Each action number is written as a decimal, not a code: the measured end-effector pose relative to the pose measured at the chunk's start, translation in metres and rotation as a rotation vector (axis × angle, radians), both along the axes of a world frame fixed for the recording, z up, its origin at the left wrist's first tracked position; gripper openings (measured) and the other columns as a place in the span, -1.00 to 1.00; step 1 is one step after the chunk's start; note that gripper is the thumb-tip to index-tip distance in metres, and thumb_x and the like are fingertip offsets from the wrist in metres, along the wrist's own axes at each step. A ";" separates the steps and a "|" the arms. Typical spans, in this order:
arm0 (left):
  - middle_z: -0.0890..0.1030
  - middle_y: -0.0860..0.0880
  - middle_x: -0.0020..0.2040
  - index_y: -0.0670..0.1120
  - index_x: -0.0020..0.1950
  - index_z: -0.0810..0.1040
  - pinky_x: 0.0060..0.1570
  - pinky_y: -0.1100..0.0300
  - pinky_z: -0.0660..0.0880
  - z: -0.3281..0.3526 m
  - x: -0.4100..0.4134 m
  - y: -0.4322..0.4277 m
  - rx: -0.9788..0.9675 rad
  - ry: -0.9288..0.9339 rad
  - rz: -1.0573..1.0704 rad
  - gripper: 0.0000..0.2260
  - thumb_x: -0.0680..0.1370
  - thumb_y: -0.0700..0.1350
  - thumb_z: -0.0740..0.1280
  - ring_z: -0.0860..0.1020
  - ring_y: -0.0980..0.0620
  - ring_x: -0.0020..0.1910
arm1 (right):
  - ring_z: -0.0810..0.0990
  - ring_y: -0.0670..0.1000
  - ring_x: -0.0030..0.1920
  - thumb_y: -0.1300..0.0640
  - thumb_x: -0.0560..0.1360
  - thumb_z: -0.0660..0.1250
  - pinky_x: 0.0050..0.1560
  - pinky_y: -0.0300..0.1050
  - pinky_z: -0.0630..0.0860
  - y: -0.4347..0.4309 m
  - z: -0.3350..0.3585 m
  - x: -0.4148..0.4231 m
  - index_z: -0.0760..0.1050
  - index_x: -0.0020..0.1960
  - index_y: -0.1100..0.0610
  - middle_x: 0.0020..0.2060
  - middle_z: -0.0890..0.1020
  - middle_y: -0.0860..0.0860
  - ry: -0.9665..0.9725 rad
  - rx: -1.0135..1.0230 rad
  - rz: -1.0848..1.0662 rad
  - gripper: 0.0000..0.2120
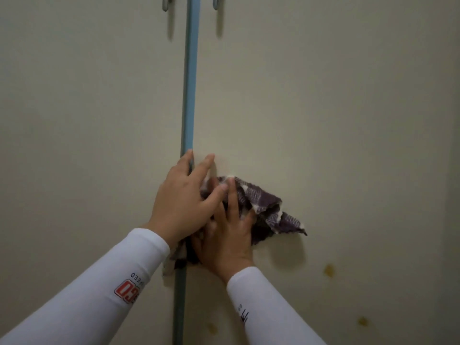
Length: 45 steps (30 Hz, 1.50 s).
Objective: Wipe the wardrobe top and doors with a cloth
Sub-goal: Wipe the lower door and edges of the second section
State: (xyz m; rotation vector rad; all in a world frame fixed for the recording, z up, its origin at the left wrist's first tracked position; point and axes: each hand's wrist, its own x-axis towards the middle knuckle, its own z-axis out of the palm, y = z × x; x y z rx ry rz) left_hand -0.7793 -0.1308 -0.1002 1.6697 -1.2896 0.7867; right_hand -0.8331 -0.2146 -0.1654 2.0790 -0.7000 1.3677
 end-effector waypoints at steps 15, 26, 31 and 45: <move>-0.06 -0.22 0.52 0.06 0.50 0.06 0.39 -0.12 0.01 -0.023 -0.021 -0.034 -0.094 0.087 0.134 -0.26 0.42 0.26 0.26 0.04 -0.17 0.47 | 0.16 0.17 0.42 -0.18 0.33 0.15 0.12 0.14 0.16 -0.042 -0.024 -0.054 0.28 0.41 -0.07 0.43 0.26 0.05 -0.026 -0.103 -0.032 -0.35; -0.08 -0.18 0.52 0.08 0.49 0.10 0.41 -0.07 -0.09 -0.021 -0.028 -0.040 -0.167 0.220 0.053 -0.37 0.48 0.19 0.24 -0.02 -0.13 0.48 | 0.08 0.24 0.43 -0.16 0.38 0.07 0.06 0.55 0.19 -0.108 -0.037 -0.158 0.15 0.44 -0.06 0.45 0.22 0.12 -0.150 0.054 -0.145 -0.37; 0.00 -0.07 0.53 0.14 0.44 0.23 0.39 0.10 -0.01 -0.020 -0.027 -0.041 -0.266 0.316 -0.020 -0.50 0.52 0.14 0.23 0.02 -0.06 0.49 | 0.01 0.24 0.44 -0.15 0.38 0.06 0.07 0.64 0.04 -0.132 -0.050 -0.199 0.14 0.43 -0.02 0.46 0.19 0.18 -0.247 0.208 -0.168 -0.37; -0.05 -0.05 0.54 0.18 0.45 0.18 0.38 -0.01 0.05 -0.017 -0.026 -0.034 -0.146 0.283 0.039 -0.50 0.53 0.17 0.20 0.00 -0.10 0.48 | -0.04 0.35 0.44 -0.17 0.37 0.06 0.24 0.53 0.01 -0.154 -0.103 -0.237 0.16 0.44 0.12 0.46 0.07 0.23 -0.350 0.359 -0.227 -0.30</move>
